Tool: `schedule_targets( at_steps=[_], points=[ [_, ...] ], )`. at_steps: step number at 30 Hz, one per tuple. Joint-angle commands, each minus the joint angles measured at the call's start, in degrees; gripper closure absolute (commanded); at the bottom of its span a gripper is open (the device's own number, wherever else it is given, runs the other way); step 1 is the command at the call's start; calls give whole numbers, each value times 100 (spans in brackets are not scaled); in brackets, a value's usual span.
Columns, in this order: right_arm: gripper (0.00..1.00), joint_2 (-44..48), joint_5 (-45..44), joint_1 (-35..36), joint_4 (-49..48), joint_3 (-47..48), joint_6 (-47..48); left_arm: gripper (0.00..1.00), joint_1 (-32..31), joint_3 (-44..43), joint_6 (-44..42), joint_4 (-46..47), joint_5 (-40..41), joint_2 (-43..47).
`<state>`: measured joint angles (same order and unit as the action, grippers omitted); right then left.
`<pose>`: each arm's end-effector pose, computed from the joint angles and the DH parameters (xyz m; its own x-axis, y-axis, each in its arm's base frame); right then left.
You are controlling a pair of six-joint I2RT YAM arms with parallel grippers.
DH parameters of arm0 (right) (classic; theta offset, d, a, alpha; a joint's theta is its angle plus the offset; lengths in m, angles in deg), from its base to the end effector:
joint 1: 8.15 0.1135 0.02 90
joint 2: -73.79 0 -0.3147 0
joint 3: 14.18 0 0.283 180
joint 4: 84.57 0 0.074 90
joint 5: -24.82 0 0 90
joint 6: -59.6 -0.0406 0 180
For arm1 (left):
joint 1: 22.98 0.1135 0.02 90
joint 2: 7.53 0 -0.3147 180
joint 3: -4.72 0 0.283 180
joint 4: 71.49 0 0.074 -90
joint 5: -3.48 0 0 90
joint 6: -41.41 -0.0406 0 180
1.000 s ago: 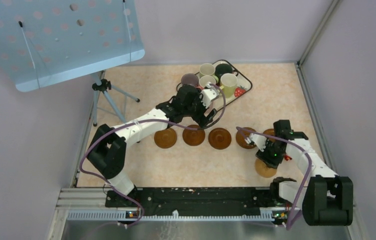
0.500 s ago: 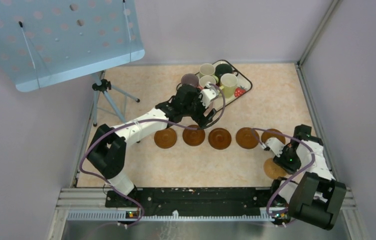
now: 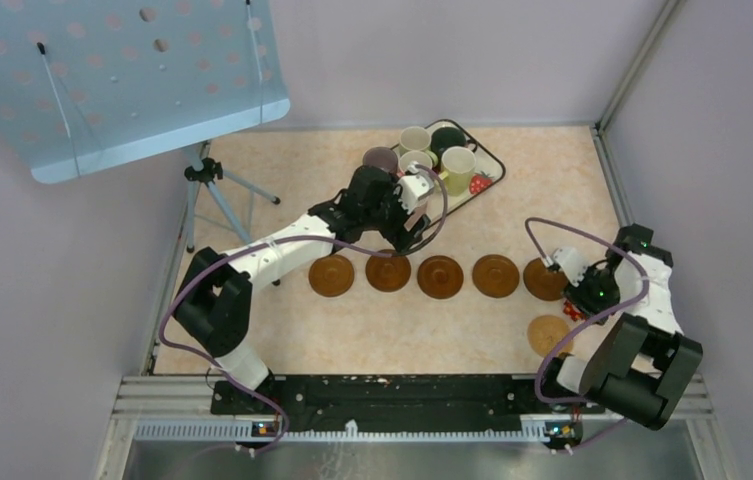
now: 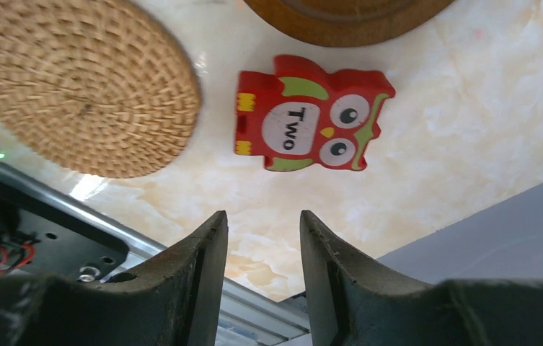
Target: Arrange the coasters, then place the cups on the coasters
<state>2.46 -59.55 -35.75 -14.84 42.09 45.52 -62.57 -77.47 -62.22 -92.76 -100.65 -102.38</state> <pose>0.1817 -0.0905 0.2242 -0.6543 -0.7472 -0.1169 -0.7458 0.6631 -0.0643 0.3149 -0.2733 0.3018 -0.2356 0.4914 -0.8385 0.8537 0.5170 0.0631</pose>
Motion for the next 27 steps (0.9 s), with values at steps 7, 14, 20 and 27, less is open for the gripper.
schedule_targets(
  at_steps=[7, 14, 20, 27],
  points=[
    [58, 565, 663, 1625, 257, -330, -937, 5, 121, 81, 1, 85, -118, 199],
    [59, 642, 387, 2275, -52, -835, -986, 5, 212, 186, 29, 130, -99, 237],
    [61, 288, -54, 2346, -724, -1177, -1253, 5, 286, 143, 119, 130, -99, 165],
    [61, 145, -491, 1944, -934, -1233, -1286, 5, 372, 59, 53, 61, -107, 134]
  ],
)
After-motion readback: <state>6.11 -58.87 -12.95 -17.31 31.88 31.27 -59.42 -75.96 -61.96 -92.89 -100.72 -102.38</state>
